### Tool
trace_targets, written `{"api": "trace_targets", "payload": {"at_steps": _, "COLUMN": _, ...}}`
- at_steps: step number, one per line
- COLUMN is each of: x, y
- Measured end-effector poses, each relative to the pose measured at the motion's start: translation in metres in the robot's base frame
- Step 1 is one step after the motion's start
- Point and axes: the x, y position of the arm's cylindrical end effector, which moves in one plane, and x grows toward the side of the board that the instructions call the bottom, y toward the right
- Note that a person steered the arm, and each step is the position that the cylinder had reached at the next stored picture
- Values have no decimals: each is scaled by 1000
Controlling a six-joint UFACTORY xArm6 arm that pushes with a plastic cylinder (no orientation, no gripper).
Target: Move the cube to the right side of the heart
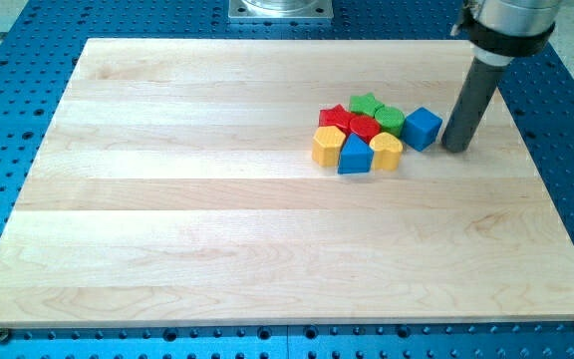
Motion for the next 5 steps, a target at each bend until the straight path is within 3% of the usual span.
{"api": "trace_targets", "payload": {"at_steps": 1, "x": -38, "y": -16}}
{"api": "trace_targets", "payload": {"at_steps": 2, "x": -25, "y": -43}}
{"api": "trace_targets", "payload": {"at_steps": 4, "x": 1, "y": -43}}
{"api": "trace_targets", "payload": {"at_steps": 5, "x": 31, "y": -3}}
